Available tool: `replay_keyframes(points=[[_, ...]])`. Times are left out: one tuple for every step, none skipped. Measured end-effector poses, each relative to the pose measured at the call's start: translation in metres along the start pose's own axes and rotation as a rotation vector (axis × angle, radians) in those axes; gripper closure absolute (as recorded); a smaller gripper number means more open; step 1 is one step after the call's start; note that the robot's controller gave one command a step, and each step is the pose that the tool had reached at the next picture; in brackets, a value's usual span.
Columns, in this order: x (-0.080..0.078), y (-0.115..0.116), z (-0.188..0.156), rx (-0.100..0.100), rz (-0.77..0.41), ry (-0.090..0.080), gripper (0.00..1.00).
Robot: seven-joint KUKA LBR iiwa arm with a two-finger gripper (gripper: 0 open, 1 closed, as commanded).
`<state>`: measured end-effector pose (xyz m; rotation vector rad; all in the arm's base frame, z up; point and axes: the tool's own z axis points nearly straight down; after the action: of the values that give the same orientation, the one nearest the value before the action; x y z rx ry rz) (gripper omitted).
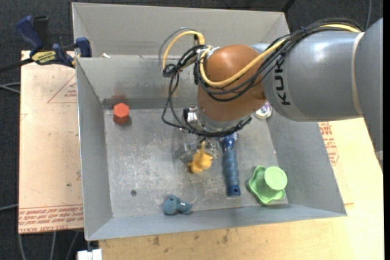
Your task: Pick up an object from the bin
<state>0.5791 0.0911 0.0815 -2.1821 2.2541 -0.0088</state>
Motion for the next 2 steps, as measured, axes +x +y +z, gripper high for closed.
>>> replay_keyframes(points=[[0.0013,-0.0003,-0.0001,0.000,0.007,-0.003,1.00],[0.0014,-0.0003,0.0000,0.000,0.008,-0.003,1.00]])
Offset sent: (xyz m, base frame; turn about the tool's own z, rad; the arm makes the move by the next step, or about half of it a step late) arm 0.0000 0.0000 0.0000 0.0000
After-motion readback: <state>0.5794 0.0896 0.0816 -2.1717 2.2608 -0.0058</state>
